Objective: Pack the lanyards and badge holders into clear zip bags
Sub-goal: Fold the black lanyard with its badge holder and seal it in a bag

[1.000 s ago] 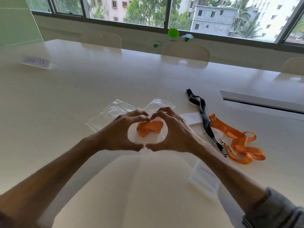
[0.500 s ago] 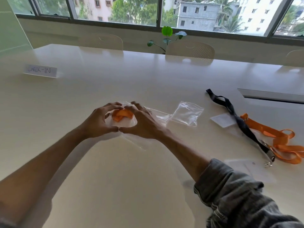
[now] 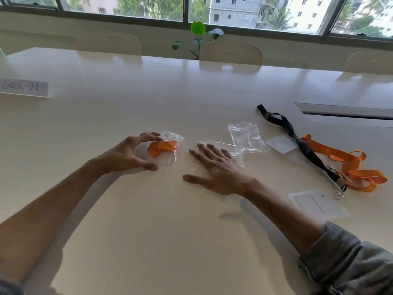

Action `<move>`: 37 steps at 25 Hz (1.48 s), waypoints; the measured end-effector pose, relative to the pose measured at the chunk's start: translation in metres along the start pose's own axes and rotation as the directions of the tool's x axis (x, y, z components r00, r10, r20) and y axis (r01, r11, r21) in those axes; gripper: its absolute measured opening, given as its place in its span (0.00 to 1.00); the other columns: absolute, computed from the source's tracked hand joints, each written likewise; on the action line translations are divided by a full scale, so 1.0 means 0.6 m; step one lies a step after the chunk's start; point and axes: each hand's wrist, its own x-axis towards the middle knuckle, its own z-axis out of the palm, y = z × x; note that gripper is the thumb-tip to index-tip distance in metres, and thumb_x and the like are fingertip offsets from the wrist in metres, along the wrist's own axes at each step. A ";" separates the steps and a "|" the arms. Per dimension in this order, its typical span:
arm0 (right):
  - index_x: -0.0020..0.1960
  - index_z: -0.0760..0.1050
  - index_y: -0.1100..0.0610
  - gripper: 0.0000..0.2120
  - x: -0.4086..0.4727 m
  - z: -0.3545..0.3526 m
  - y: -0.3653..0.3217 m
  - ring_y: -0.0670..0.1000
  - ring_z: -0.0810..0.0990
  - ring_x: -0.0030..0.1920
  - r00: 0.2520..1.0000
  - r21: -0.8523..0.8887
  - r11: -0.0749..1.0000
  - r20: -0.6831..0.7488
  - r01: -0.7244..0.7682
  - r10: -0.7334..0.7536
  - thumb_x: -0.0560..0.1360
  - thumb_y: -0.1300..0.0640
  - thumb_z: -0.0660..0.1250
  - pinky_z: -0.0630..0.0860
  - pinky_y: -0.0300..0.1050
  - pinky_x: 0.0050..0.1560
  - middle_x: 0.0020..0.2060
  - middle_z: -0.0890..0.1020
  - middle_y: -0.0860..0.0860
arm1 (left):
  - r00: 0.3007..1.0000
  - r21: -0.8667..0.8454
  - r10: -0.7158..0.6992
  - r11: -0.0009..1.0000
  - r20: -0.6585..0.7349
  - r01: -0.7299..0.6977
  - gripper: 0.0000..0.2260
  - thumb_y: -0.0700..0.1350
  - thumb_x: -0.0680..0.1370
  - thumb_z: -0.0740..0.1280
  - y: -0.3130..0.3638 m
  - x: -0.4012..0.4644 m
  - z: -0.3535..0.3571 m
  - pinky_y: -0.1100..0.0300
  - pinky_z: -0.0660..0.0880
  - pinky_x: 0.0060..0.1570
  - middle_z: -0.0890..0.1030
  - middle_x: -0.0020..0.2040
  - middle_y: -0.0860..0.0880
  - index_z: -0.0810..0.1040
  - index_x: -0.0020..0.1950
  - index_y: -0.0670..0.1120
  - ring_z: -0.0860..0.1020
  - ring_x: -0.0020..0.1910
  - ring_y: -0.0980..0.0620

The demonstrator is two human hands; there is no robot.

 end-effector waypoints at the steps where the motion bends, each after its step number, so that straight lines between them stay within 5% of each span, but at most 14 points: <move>1: 0.79 0.46 0.43 0.43 -0.009 -0.006 0.006 0.49 0.44 0.79 1.000 0.019 1.000 -0.006 0.006 -0.006 0.70 0.23 0.50 0.42 0.54 0.77 0.80 0.48 0.47 | 1.000 0.019 -0.001 1.000 0.007 0.001 0.37 0.50 0.61 0.82 0.008 0.000 0.003 0.58 0.63 0.69 0.69 0.71 0.60 0.74 0.68 0.56 0.68 0.70 0.59; 5: 0.77 0.55 0.46 0.41 -0.032 -0.063 0.038 0.50 0.61 0.75 0.970 0.213 0.973 -0.239 0.091 -0.039 0.71 0.26 0.56 0.54 0.54 0.74 0.77 0.63 0.49 | 0.994 0.081 -0.020 0.996 -0.111 0.029 0.40 0.57 0.61 0.79 0.048 0.000 0.022 0.53 0.68 0.67 0.70 0.70 0.57 0.70 0.71 0.55 0.70 0.68 0.53; 9: 0.69 0.72 0.50 0.27 -0.069 -0.121 0.125 0.51 0.78 0.61 0.937 0.185 0.982 -0.349 0.039 0.029 0.75 0.37 0.64 0.75 0.51 0.60 0.63 0.80 0.48 | 0.954 0.187 0.110 0.981 -0.278 -0.059 0.29 0.54 0.66 0.77 0.119 0.009 0.100 0.59 0.68 0.66 0.74 0.66 0.52 0.76 0.65 0.50 0.72 0.66 0.54; 11: 0.63 0.77 0.52 0.22 -0.086 -0.121 0.161 0.49 0.82 0.52 0.933 0.112 0.991 -0.344 -0.072 0.106 0.76 0.40 0.65 0.74 0.44 0.46 0.55 0.83 0.47 | 0.950 0.263 0.175 0.959 -0.259 -0.105 0.24 0.54 0.69 0.76 0.158 0.015 0.157 0.65 0.63 0.67 0.75 0.66 0.51 0.77 0.63 0.50 0.69 0.67 0.58; 13: 0.58 0.80 0.52 0.22 -0.090 -0.107 0.183 0.48 0.81 0.42 0.915 0.096 0.986 -0.368 -0.138 0.164 0.75 0.37 0.65 0.65 0.38 0.34 0.49 0.85 0.47 | 0.955 0.338 0.207 0.933 -0.214 -0.127 0.24 0.59 0.72 0.72 0.189 0.027 0.212 0.59 0.63 0.69 0.75 0.66 0.49 0.78 0.63 0.48 0.69 0.68 0.56; 18: 0.38 0.82 0.59 0.27 -0.074 -0.078 0.189 0.51 0.78 0.28 0.922 0.303 0.939 -0.290 -0.166 0.256 0.71 0.34 0.67 0.64 0.38 0.28 0.30 0.83 0.53 | 0.959 0.526 0.158 0.850 -0.235 -0.011 0.33 0.69 0.72 0.63 0.225 0.056 0.308 0.53 0.66 0.67 0.73 0.69 0.47 0.75 0.67 0.47 0.69 0.69 0.50; 23: 0.33 0.81 0.54 0.16 -0.061 -0.055 0.179 0.52 0.81 0.35 0.914 0.322 0.934 -0.313 -0.152 0.257 0.70 0.42 0.70 0.75 0.42 0.35 0.31 0.83 0.50 | 0.951 0.492 0.073 0.866 -0.299 0.088 0.38 0.73 0.70 0.59 0.219 0.043 0.315 0.55 0.65 0.67 0.66 0.74 0.49 0.65 0.73 0.51 0.64 0.73 0.51; 27: 0.27 0.77 0.53 0.19 -0.073 -0.052 0.193 0.52 0.80 0.32 0.934 0.398 0.912 -0.281 -0.095 0.220 0.69 0.42 0.71 0.71 0.41 0.32 0.27 0.81 0.49 | 0.940 0.445 0.095 0.893 -0.327 0.064 0.40 0.71 0.70 0.63 0.224 0.041 0.314 0.55 0.66 0.67 0.68 0.73 0.48 0.64 0.74 0.48 0.66 0.72 0.50; 31: 0.31 0.79 0.47 0.12 -0.089 -0.072 0.205 0.47 0.81 0.37 0.981 0.481 0.876 -0.174 0.007 0.088 0.69 0.44 0.74 0.79 0.45 0.40 0.32 0.83 0.44 | 0.928 0.438 0.113 0.897 -0.354 0.058 0.40 0.68 0.68 0.67 0.231 0.041 0.313 0.54 0.67 0.67 0.67 0.73 0.49 0.64 0.74 0.49 0.66 0.72 0.51; 37: 0.35 0.79 0.46 0.09 -0.128 -0.107 0.187 0.48 0.81 0.36 0.977 0.665 0.731 -0.213 0.155 -0.014 0.70 0.45 0.75 0.81 0.57 0.46 0.34 0.83 0.45 | 0.919 0.376 0.020 0.916 -0.394 0.140 0.50 0.72 0.61 0.68 0.250 0.049 0.305 0.52 0.68 0.63 0.75 0.65 0.48 0.61 0.76 0.47 0.73 0.64 0.47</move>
